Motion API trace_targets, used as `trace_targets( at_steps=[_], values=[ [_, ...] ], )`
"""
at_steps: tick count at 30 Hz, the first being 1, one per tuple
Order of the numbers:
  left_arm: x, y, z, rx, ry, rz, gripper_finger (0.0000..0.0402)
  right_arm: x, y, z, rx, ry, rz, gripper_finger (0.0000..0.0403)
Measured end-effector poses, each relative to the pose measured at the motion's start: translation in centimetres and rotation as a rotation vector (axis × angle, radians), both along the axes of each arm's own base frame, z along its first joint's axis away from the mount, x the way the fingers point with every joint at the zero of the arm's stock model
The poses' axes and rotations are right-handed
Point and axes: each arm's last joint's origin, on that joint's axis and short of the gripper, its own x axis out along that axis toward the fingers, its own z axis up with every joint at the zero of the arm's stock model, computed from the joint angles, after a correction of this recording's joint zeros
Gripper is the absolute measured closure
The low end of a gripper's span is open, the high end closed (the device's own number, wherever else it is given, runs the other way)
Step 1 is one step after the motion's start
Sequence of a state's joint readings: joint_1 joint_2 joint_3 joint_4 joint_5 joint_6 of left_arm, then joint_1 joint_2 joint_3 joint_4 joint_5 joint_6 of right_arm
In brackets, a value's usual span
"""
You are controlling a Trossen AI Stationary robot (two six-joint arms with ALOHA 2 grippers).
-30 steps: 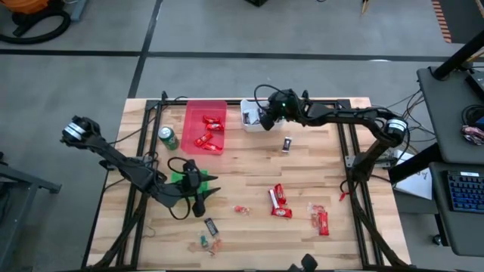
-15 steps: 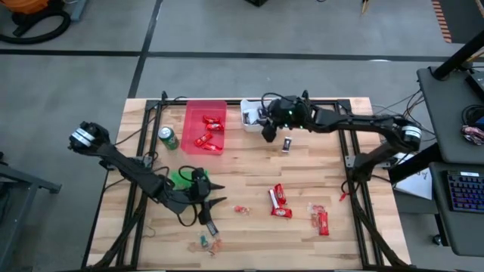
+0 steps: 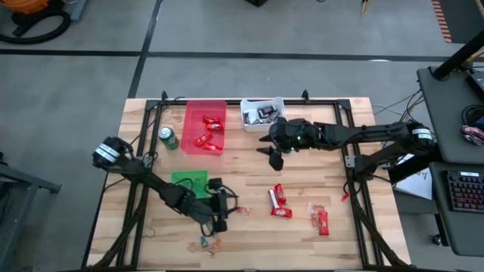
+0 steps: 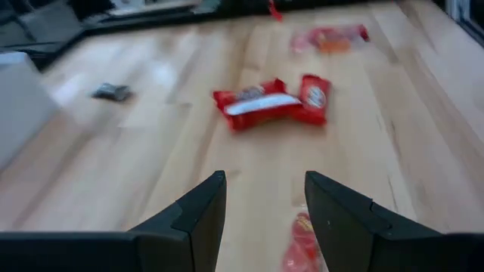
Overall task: Organize candy in baskets
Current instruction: Put the orange gummy into the green bin
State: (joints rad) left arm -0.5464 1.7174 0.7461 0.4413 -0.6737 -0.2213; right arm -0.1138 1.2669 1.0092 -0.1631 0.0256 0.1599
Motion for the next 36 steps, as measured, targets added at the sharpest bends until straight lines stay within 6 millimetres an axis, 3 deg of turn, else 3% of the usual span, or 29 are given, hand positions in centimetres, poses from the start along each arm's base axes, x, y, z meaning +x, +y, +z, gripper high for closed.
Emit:
trace_targets(
  at_steps=[5, 13, 23, 28, 36],
  values=[
    [1.6, -0.1, -1.4, -0.053, 0.091, -0.095, 0.0237, 0.0, 1.5, -0.1, 0.013, 0.018, 0.042, 0.0216],
    [2.3, 1.2, -3.8, -0.091, 0.211, -0.064, 0.0237, 0.0, 2.7, -0.3, 0.025, 0.037, 0.078, 0.0216],
    [2.0, 1.2, -4.3, -0.122, 0.249, -0.064, 0.0252, -0.1, 3.0, -0.4, 0.028, 0.046, 0.084, 0.0216],
    [1.8, 1.3, -4.6, -0.144, 0.275, -0.066, 0.0288, -0.1, 3.0, -0.4, 0.027, 0.047, 0.084, 0.0216],
    [1.9, 1.2, -4.4, -0.13, 0.274, -0.076, 0.0391, -0.1, 3.0, -0.4, 0.023, 0.048, 0.087, 0.0216]
  ],
)
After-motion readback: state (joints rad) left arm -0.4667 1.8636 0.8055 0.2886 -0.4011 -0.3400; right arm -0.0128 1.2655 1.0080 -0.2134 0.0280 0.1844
